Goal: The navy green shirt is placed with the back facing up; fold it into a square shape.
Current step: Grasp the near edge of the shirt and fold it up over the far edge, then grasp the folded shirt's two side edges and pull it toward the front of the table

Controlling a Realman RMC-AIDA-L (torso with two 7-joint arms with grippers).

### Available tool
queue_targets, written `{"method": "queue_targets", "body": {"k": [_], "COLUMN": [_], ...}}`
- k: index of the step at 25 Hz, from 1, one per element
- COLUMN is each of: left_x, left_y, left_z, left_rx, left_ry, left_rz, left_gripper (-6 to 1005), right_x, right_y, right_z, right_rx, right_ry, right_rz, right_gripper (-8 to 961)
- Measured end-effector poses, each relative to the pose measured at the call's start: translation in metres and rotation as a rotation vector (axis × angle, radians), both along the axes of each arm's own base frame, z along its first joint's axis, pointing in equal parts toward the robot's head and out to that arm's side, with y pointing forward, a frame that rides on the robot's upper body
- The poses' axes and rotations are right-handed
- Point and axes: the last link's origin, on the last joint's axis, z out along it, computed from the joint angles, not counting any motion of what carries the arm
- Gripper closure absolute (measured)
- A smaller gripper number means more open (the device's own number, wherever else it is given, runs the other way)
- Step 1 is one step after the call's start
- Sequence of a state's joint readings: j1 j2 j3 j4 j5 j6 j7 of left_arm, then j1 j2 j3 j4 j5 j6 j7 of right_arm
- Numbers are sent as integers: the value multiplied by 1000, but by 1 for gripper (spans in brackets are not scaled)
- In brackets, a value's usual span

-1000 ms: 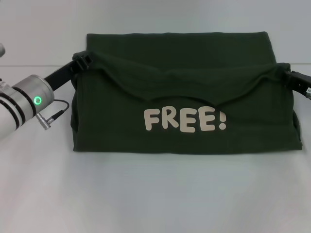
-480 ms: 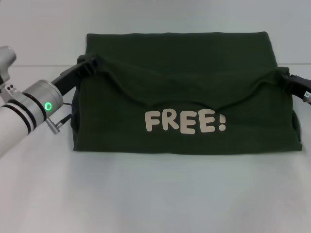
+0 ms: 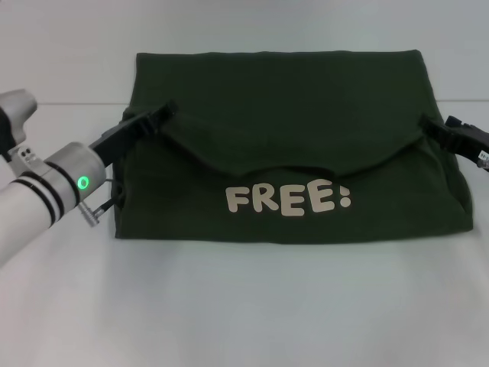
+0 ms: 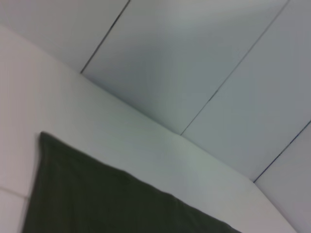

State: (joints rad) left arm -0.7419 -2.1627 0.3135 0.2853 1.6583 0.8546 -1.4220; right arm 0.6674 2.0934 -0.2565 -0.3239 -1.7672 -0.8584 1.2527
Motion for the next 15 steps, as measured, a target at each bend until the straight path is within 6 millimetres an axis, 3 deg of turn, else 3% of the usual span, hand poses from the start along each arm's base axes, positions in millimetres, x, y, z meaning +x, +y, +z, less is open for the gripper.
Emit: {"method": "queue_targets", "body": {"k": [7,11,15], "left_x": [-20,-27,-32], "left_y": [-14,-18,-26], "left_z": [0,-2,7], "left_rx": [-53,-80,-99], "left_ry": [-13,-13,-44], "left_rz": [49,81,66], "left_gripper": [392,218,145], "right_x": [5,9,10], "right_y": [-22,-27,-33], "right_z": [4,4,3], "right_rx": [-5,-8,-17], "right_ry": [80,93,105], "right_rz": [62,58,67], "right_gripper": [251,97,95]}}
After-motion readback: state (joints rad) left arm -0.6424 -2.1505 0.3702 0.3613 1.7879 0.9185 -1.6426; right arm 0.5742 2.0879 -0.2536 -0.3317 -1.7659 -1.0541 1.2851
